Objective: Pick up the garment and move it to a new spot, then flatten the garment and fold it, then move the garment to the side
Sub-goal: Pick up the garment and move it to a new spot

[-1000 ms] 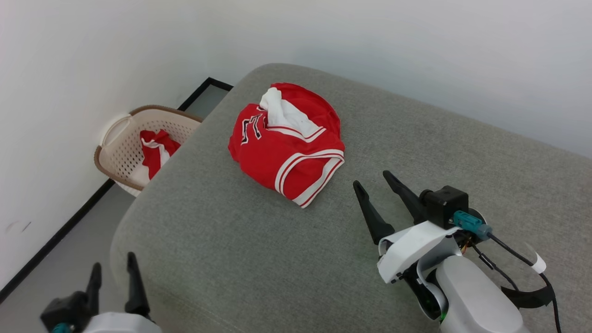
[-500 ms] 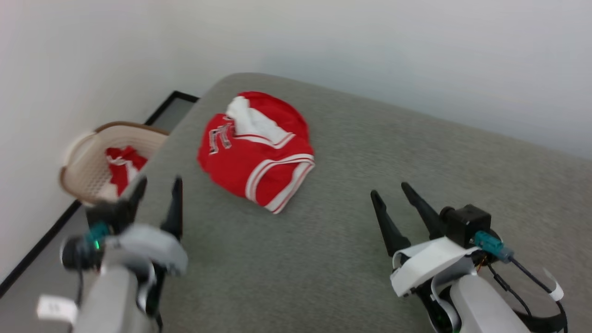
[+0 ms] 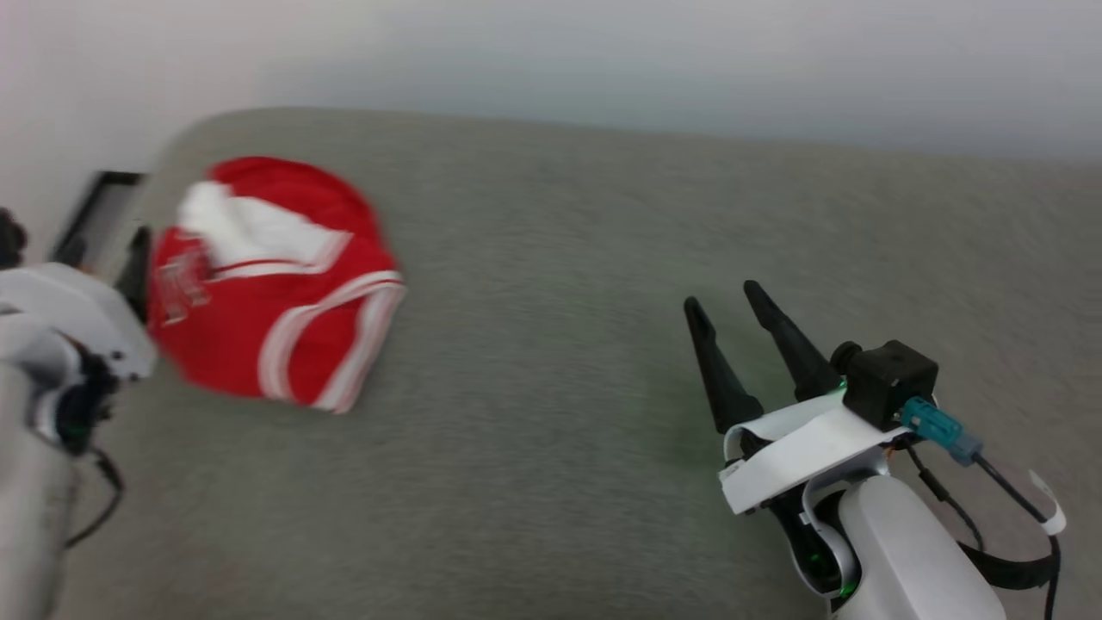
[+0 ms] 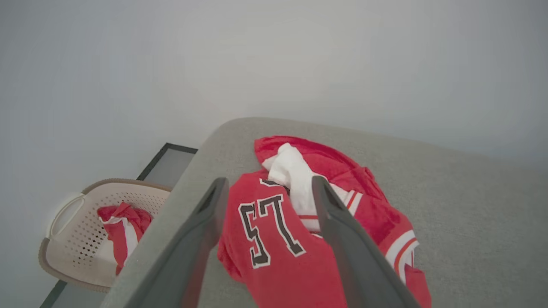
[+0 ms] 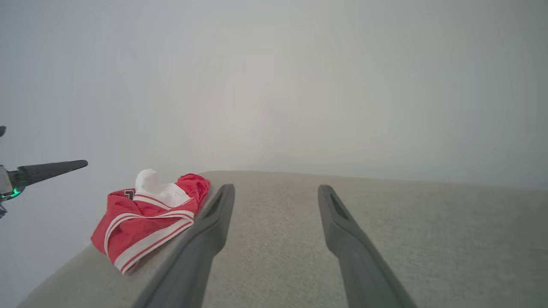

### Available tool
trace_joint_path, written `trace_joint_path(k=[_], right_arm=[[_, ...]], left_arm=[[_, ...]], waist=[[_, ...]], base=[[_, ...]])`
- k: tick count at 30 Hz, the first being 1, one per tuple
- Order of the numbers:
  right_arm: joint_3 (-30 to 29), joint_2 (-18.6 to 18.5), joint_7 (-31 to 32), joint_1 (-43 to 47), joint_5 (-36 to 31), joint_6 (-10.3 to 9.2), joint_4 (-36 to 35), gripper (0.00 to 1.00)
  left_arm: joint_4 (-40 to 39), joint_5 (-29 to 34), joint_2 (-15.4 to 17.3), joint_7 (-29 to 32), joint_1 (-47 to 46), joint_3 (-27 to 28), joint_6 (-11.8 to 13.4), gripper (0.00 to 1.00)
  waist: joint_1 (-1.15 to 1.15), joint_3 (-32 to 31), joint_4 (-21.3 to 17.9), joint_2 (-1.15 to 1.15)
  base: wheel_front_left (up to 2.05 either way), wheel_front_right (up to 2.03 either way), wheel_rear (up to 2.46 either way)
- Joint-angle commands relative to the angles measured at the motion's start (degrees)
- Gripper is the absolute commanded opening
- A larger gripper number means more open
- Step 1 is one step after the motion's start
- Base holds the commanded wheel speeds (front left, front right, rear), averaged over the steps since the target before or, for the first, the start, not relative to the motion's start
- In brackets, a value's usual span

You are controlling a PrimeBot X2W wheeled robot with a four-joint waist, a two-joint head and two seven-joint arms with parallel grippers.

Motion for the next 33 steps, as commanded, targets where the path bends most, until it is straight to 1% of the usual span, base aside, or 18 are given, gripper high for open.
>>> trace_joint_path(k=[1, 4, 6, 9, 12, 14, 18, 21, 23, 24, 25, 26, 27, 28, 29, 33], right_arm=[[0.7, 0.2, 0.0, 0.0, 0.6, 0.02, -1.0, 1.0], [1.7, 0.2, 0.0, 0.3, 1.3, 0.02, -2.0, 1.0], [1.8, 0.1, 0.0, 0.4, 1.3, 0.02, -2.5, 1.0], [1.9, 0.2, 0.0, 0.7, 1.5, 0.02, -3.0, 1.0], [2.3, 0.2, 0.0, 0.3, 1.5, 0.02, -3.6, 1.0], [2.5, 0.2, 0.0, -0.4, 1.5, 0.02, -3.9, 1.0], [2.7, 0.2, 0.0, -1.3, 1.2, 0.02, -4.4, 1.0], [3.2, 0.1, 0.0, -1.5, 0.8, 0.02, -4.6, 1.0], [3.3, 0.1, 0.0, -1.7, 0.6, 0.02, -4.7, 1.0], [3.4, 0.1, 0.0, -1.8, 0.5, 0.02, -4.7, 1.0], [3.4, 0.1, 0.0, -1.7, 0.5, 0.02, -4.7, 1.0], [3.4, 0.1, 0.0, -1.7, 0.4, 0.02, -4.7, 1.0], [3.4, 0.1, 0.0, -1.6, 0.3, 0.02, -4.7, 1.0], [3.5, 0.1, 0.0, -1.4, 0.3, 0.02, -4.5, 1.0], [3.5, 0.1, 0.0, -1.2, 0.3, 0.02, -4.4, 1.0], [3.8, 0.1, 0.0, -0.1, 0.8, 0.02, -3.9, 1.0]], left_arm=[[1.0, -3.2, 2.1, 4.0, -1.5, -2.1, 0.0, 1.0], [2.3, -7.7, 5.8, 9.4, -2.6, -4.0, 0.0, 1.0], [3.1, -10.6, 7.0, 13.5, -2.7, -5.3, 0.0, 1.0], [4.7, -14.4, 8.6, 21.5, -2.5, -7.1, 0.0, 1.0], [5.9, -16.6, 10.1, 25.9, -2.2, -8.4, 0.0, 1.0], [6.2, -17.6, 10.3, 26.9, -1.6, -9.3, 0.0, 1.0], [7.4, -20.0, 9.6, 29.1, -0.8, -9.8, 0.0, 1.0], [8.2, -22.0, 7.9, 32.1, 0.7, -11.2, 0.0, 1.0], [8.2, -23.3, 6.9, 33.1, 1.5, -11.8, 0.0, 1.0], [8.1, -23.8, 6.6, 33.2, 1.8, -12.1, -0.1, 0.93], [7.8, -24.1, 6.4, 32.7, 2.0, -12.4, -0.1, 0.74], [7.8, -24.4, 6.5, 31.9, 2.1, -12.5, -0.1, 0.49], [7.8, -24.7, 6.6, 31.2, 2.2, -12.5, -0.1, 0.26], [7.8, -24.7, 6.7, 30.3, 2.1, -12.6, -0.2, 0.1], [7.7, -25.0, 6.9, 29.5, 2.1, -12.8, -0.2, 0.01], [7.2, -23.7, 9.1, 23.2, 1.4, -13.5, -0.2, 0.0]], waist=[[0.0, 9.7, -12.8, 0.0], [0.0, 10.0, -14.9, 0.0], [0.0, 10.1, -15.7, 0.0], [0.0, 10.3, -16.5, 0.0], [0.0, 10.9, -17.2, 0.0], [0.0, 11.6, -17.7, 0.0], [0.0, 12.6, -18.1, 0.0], [0.0, 13.2, -18.2, 0.0], [0.0, 13.2, -18.1, 0.0], [0.0, 13.1, -18.0, 0.0], [0.0, 12.9, -17.9, 0.0], [0.0, 12.6, -17.8, 0.0], [0.0, 12.2, -17.6, 0.0], [0.0, 11.7, -17.3, 0.0], [0.0, 11.1, -17.1, 0.0], [0.0, 8.0, -16.1, 0.0]], base=[[0.0, 0.0, 0.0], [0.0, 0.0, 0.0], [0.0, 0.0, 0.0], [0.0, 0.0, 0.0], [0.0, 0.0, 0.0], [0.0, 0.0, 0.0], [0.0, 0.0, 0.0], [0.0, 0.0, 0.0], [0.0, 0.0, 0.0], [0.0, 0.0, 0.0], [0.0, 0.0, 0.0], [0.0, 0.0, 0.0], [0.0, 0.0, 0.0], [0.0, 0.0, 0.0], [0.0, 0.0, 0.0], [0.0, 0.0, 0.0]])
